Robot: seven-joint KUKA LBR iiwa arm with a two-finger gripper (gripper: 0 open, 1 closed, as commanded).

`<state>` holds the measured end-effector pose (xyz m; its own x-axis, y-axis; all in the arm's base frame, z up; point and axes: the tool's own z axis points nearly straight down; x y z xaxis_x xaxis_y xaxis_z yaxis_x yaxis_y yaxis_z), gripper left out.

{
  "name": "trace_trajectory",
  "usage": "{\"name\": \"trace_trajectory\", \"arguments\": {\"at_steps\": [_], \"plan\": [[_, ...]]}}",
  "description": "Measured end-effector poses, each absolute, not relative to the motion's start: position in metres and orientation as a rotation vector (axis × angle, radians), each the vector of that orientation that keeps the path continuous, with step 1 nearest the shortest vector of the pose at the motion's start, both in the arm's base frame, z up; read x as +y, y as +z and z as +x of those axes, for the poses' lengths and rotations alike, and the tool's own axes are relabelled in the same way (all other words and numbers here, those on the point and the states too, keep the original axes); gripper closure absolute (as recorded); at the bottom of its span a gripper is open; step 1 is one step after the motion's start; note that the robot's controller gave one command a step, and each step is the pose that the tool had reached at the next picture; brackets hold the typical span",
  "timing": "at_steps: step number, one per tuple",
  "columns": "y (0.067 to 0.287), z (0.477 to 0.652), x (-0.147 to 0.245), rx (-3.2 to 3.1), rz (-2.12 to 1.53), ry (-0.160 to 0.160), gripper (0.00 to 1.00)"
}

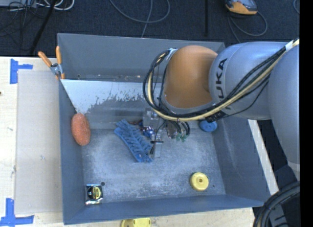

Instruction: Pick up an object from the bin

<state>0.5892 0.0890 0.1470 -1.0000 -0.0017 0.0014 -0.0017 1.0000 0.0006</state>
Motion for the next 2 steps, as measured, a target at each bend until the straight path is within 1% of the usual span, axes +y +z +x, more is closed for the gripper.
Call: {"name": "trace_trajectory", "arguments": {"at_steps": [1,2], "plan": [[0.096,0.568,0.082,-3.142,0.168,-0.001,0.0],[0.074,0.61,0.116,-3.11,0.443,-0.002,1.0]]}}
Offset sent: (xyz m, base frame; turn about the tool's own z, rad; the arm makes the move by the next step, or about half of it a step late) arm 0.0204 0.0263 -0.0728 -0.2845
